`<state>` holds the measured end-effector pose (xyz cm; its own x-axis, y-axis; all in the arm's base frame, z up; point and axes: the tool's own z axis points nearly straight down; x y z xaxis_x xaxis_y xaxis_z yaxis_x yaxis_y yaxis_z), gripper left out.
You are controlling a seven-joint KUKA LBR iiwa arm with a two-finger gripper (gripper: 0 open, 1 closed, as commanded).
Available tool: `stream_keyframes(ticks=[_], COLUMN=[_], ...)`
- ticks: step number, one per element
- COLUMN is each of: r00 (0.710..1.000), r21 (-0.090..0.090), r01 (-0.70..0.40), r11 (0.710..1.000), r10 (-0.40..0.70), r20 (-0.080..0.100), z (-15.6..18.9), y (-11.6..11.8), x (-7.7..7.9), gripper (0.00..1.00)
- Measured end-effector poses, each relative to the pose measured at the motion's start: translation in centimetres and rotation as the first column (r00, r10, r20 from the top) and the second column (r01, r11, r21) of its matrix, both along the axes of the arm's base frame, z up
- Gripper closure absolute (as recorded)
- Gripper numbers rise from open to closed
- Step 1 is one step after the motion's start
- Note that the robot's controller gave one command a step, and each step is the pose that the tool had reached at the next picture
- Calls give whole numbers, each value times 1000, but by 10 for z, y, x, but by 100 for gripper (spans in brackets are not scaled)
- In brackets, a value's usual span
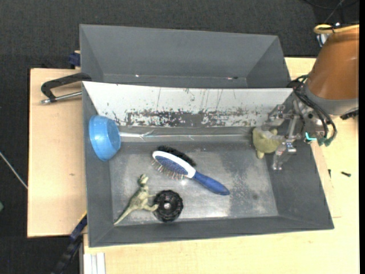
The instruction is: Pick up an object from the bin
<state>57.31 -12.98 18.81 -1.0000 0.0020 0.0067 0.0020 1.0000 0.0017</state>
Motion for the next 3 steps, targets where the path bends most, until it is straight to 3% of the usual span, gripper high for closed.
stream_keyframes(ticks=[1,2,3], r00=[995,978,953], r21=[4,-1,-1], r01=[-103,-208,-301], r11=[995,978,954], r10=[103,208,301], r20=[9,10,20], z=[-118,-97,7], y=[-23,7,122], x=[12,11,-25], gripper=[0,0,0])
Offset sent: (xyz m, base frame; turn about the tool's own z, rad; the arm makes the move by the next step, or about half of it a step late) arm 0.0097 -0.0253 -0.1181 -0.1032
